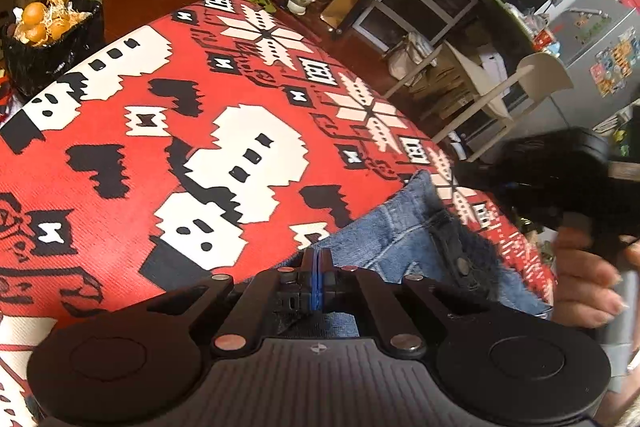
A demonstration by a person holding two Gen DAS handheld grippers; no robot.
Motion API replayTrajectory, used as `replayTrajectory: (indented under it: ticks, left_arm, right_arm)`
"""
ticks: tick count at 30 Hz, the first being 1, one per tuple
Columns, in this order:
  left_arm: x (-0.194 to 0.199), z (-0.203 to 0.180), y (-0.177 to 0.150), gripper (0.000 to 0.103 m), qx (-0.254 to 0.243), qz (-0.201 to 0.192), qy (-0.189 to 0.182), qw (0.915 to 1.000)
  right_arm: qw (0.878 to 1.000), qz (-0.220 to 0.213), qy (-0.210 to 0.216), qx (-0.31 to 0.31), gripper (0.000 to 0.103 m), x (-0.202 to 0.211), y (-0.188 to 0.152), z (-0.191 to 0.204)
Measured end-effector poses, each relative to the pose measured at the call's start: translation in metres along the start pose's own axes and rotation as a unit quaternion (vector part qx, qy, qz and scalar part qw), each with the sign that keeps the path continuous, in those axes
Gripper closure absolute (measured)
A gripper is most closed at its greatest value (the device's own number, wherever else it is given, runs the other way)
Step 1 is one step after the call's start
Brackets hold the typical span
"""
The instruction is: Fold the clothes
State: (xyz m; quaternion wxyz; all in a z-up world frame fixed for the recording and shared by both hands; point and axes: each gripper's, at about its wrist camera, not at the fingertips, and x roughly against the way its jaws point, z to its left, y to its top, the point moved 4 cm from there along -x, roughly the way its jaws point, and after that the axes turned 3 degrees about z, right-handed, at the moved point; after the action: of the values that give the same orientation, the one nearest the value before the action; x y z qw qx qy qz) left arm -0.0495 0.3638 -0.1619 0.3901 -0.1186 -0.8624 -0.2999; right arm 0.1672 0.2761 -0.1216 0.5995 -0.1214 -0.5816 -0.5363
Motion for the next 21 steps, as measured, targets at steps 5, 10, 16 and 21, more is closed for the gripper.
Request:
replayTrajectory:
  ticks: [5, 10, 16, 21]
  left_arm:
    - [0.009, -0.003, 0.004, 0.103, 0.002, -0.010, -0.017, 0.9998]
    - [0.009, -0.010, 0.000, 0.103, -0.012, -0.006, -0.019, 0.9997]
    - [0.006, -0.019, -0.006, 0.102, -0.035, -0.002, -0.011, 0.9993]
    - [-0.002, -0.018, -0.009, 0.102, -0.040, 0.008, -0.004, 0.9991]
  right_arm:
    - [0.999, -0.018, -0.028, 0.042, 0.100, 0.076, -0.009, -0.037]
    - [0.995, -0.008, -0.096, 0.018, 0.099, 0.124, -0.035, -0.118]
    - [0.986, 0.006, -0.148, -0.074, 0.094, 0.124, -0.060, -0.215]
    - [0.983, 0.004, -0.148, -0.112, 0.095, 0.097, -0.066, -0.243]
